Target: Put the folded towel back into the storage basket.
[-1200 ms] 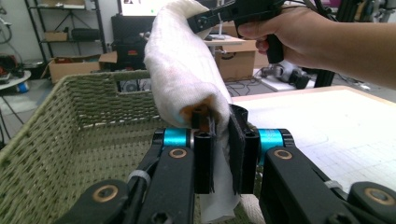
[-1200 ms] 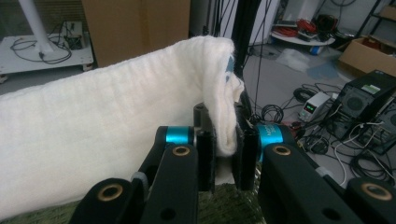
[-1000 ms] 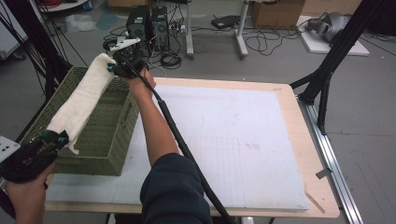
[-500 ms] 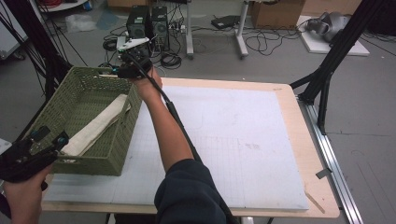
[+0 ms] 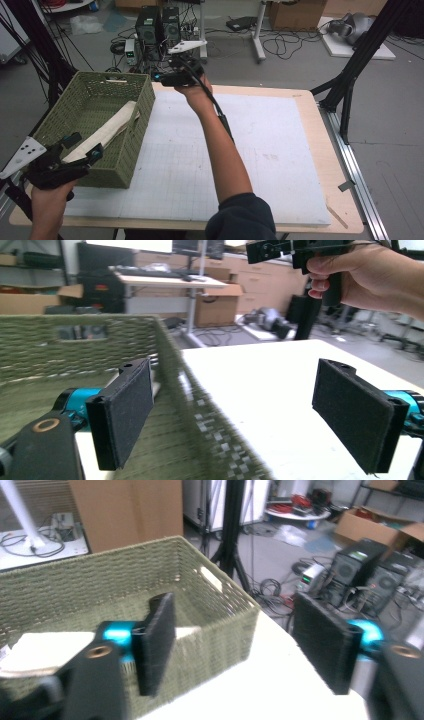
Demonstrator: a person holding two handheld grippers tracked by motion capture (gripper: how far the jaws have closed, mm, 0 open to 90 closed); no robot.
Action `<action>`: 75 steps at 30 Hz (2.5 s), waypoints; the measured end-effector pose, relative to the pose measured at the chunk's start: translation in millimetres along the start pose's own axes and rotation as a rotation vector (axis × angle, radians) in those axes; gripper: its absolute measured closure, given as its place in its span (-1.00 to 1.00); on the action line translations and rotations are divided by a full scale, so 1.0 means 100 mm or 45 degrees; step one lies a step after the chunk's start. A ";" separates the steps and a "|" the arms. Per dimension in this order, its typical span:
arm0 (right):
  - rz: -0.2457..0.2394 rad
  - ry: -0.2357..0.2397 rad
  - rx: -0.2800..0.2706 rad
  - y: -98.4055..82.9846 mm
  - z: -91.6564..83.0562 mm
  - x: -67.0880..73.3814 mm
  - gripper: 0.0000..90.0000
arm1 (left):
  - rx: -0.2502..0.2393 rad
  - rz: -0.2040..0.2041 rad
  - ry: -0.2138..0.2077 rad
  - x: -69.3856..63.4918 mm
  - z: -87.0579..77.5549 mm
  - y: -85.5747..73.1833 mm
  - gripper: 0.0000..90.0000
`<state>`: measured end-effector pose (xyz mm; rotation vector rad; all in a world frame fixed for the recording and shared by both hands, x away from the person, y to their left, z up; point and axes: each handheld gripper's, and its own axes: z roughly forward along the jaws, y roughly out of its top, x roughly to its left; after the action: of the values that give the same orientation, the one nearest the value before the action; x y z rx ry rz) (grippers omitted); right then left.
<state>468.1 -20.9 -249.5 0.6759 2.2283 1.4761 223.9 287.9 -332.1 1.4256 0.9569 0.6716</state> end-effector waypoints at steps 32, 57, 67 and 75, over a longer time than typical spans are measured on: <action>0.125 -0.231 -0.036 -1.26 -2.10 -0.36 -0.62 | 0.121 0.028 -0.373 -0.75 0.73 -0.28 -0.63; 0.177 -0.477 0.019 -2.74 -2.89 0.02 -0.62 | 0.154 0.142 -0.491 -1.07 1.11 -0.67 -0.60; 0.184 -0.491 0.047 -2.98 -2.97 0.12 -0.62 | 0.199 0.137 -0.487 -1.13 1.23 -0.82 -0.59; 0.190 -0.523 0.032 -3.01 -3.05 0.15 -0.62 | 0.200 0.116 -0.480 -1.11 1.22 -0.87 -0.59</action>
<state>231.9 -337.9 -414.4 1.0666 1.9167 1.2385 260.6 124.4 -413.9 1.6701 0.6612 0.3780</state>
